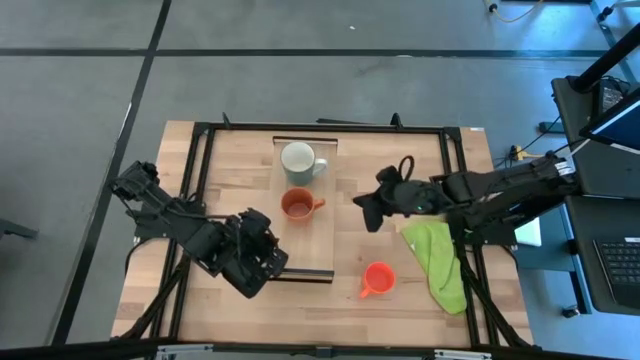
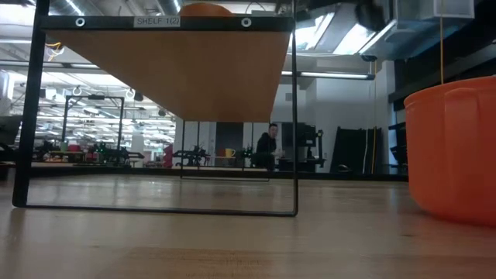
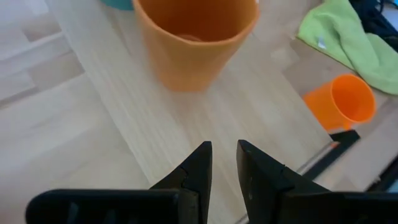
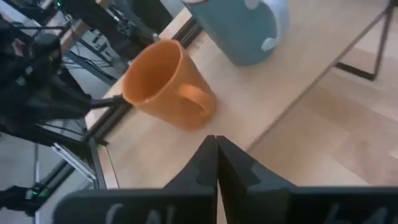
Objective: Stack small to large cups/mugs on shelf
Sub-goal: Put the dark orange mug on the shelf
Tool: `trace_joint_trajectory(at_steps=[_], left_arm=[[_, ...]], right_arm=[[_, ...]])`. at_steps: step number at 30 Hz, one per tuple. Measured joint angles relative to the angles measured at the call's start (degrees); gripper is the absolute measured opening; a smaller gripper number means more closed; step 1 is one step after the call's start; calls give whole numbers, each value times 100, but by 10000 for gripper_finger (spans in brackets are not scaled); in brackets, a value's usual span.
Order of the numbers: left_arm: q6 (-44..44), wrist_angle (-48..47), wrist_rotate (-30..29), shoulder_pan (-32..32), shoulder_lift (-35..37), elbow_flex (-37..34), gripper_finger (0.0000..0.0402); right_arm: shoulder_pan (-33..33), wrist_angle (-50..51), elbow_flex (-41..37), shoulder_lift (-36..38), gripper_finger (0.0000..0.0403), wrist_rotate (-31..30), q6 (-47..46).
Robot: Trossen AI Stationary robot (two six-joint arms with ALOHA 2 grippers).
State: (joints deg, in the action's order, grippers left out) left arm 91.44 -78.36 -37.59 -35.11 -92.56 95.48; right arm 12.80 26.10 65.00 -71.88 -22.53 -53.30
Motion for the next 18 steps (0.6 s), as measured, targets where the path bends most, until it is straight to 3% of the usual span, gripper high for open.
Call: trace_joint_trajectory(at_steps=[8, 18], left_arm=[[101, -64, -177, 226, 37, -227, 69], [-160, -121, -32, 560, 38, -231, 69]], right_arm=[[-495, -897, 0, -639, 2, 1053, 202], [-932, -1234, 0, -985, 1, 1371, 481]])
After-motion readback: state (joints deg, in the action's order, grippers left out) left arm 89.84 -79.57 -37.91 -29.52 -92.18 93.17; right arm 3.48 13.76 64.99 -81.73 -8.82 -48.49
